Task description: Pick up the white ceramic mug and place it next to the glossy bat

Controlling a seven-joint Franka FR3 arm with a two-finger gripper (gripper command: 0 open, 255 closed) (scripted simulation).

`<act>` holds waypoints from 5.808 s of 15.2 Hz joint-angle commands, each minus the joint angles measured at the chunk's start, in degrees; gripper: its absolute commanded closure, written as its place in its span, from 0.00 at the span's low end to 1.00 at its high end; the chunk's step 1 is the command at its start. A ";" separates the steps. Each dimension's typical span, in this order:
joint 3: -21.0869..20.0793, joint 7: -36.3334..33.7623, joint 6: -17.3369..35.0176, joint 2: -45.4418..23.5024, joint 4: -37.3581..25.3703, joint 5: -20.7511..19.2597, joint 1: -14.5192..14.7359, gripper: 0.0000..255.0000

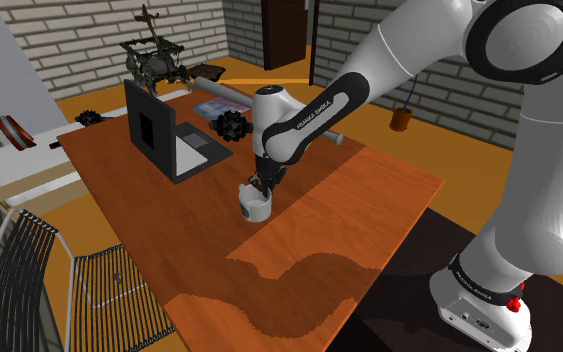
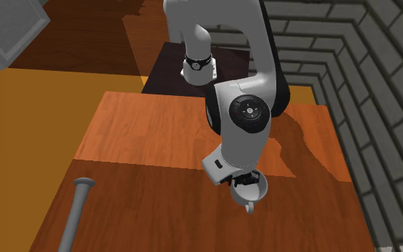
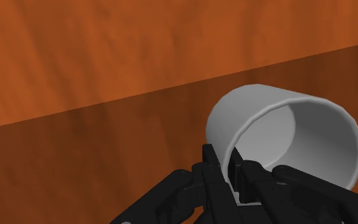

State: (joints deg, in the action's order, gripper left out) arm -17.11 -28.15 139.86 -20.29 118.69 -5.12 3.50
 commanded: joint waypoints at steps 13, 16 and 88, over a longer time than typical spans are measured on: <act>-0.94 1.14 -5.80 4.68 -1.31 2.00 -0.75 1.00; -1.16 1.47 -7.81 6.08 -1.98 2.59 -0.93 1.00; 12.39 37.43 -21.80 -4.82 -25.79 6.41 -21.23 1.00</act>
State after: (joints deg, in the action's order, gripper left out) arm -4.76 9.18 117.51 -24.74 92.75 1.29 -17.67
